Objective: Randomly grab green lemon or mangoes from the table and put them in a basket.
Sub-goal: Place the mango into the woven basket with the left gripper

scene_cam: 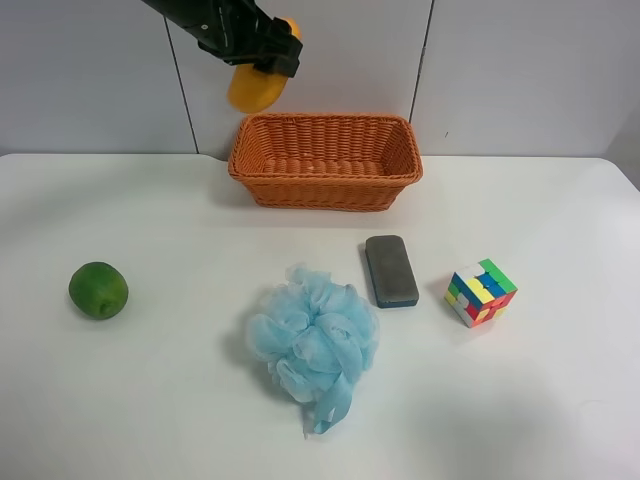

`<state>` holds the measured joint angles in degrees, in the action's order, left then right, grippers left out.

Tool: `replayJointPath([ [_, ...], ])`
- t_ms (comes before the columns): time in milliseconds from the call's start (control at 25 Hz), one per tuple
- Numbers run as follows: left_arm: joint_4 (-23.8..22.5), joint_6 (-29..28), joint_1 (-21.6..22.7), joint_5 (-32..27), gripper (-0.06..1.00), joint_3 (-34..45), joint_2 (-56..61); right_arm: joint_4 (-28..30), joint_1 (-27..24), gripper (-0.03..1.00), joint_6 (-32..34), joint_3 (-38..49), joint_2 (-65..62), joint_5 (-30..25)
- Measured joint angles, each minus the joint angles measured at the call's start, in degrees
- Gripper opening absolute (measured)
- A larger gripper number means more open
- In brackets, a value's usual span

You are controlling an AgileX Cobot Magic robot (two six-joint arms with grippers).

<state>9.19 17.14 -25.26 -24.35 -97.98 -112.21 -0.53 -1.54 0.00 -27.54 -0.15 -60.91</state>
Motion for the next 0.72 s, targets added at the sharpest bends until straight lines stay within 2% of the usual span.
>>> replayJointPath([
  [160,0.41,0.11,0.00,5.62,0.60,-4.62,-7.52,0.00,0.00,0.93,0.00,0.00,0.00,0.00],
  [360,0.55,0.11,0.00,11.09,0.60,-5.81,-13.81,0.00,0.00,0.93,0.00,0.00,0.00,0.00],
  [720,0.66,0.18,0.00,12.17,0.60,-5.99,-15.67,0.00,0.00,0.93,0.00,0.00,0.00,0.00],
])
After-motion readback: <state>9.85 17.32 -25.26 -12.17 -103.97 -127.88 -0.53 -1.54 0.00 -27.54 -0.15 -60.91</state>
